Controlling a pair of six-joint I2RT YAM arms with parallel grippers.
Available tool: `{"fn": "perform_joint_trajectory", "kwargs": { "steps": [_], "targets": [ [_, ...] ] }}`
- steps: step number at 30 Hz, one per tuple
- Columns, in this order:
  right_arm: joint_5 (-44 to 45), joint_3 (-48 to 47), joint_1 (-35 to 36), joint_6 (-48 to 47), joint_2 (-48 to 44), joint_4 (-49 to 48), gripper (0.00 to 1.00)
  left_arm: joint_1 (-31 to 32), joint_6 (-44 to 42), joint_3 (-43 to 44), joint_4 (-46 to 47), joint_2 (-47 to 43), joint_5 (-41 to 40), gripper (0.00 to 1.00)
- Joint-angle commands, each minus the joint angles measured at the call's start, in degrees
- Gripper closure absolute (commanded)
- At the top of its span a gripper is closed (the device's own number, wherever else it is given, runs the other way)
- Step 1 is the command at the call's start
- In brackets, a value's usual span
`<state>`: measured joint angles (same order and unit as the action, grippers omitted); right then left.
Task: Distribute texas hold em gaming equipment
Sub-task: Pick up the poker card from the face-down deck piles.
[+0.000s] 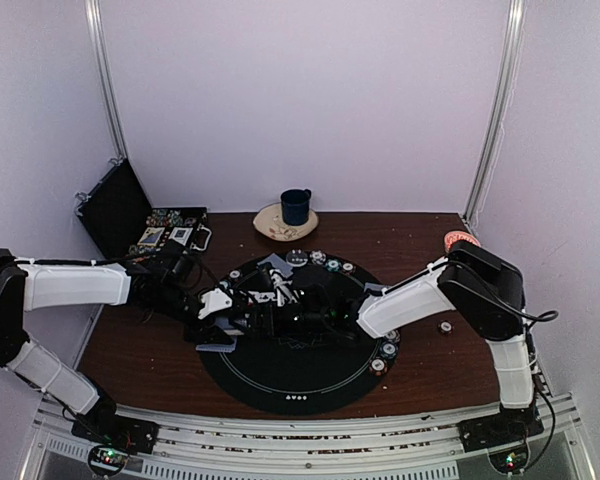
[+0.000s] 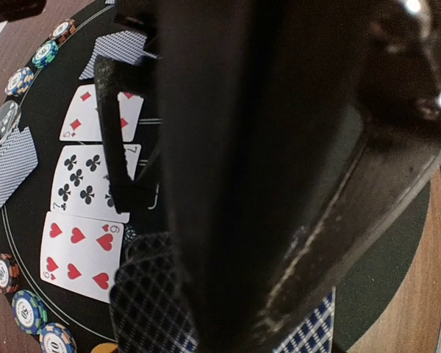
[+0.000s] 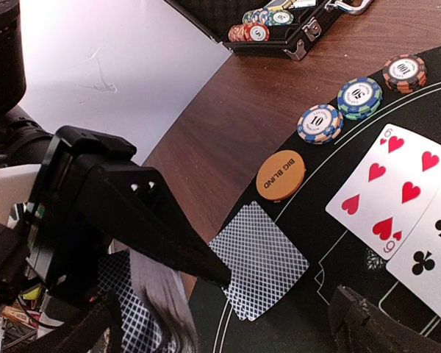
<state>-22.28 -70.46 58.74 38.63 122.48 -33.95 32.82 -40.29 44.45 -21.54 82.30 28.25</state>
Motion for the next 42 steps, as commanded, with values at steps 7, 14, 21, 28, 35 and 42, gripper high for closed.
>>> {"fn": "perform_joint_trajectory", "kwargs": {
  "steps": [7,14,21,28,35,42],
  "targets": [
    [-5.1,-4.8,-1.6,3.9,4.9,-4.0,0.00,0.3,-1.9,-0.2,0.0,-0.9,2.3,0.65],
    [-1.2,-6.6,-2.2,2.0,6.1,1.5,0.12,0.6,-2.0,-0.1,-0.3,-0.8,2.5,0.65],
    [7.2,-3.4,-2.2,-3.0,1.9,6.0,0.26,0.6,-2.0,0.0,-0.5,-0.6,2.5,0.65],
    [11.9,-0.6,-2.4,-6.2,-2.8,9.7,0.34,0.6,-2.0,0.2,-0.5,0.1,2.5,0.65],
    [5.3,-0.3,-1.9,-7.1,-3.2,6.6,0.43,0.6,-1.7,0.4,-0.4,0.6,2.1,0.65],
    [3.4,0.3,-0.7,-9.0,-5.3,4.8,0.58,0.6,-1.6,0.6,-0.3,1.2,1.7,0.64]
  ]
}}
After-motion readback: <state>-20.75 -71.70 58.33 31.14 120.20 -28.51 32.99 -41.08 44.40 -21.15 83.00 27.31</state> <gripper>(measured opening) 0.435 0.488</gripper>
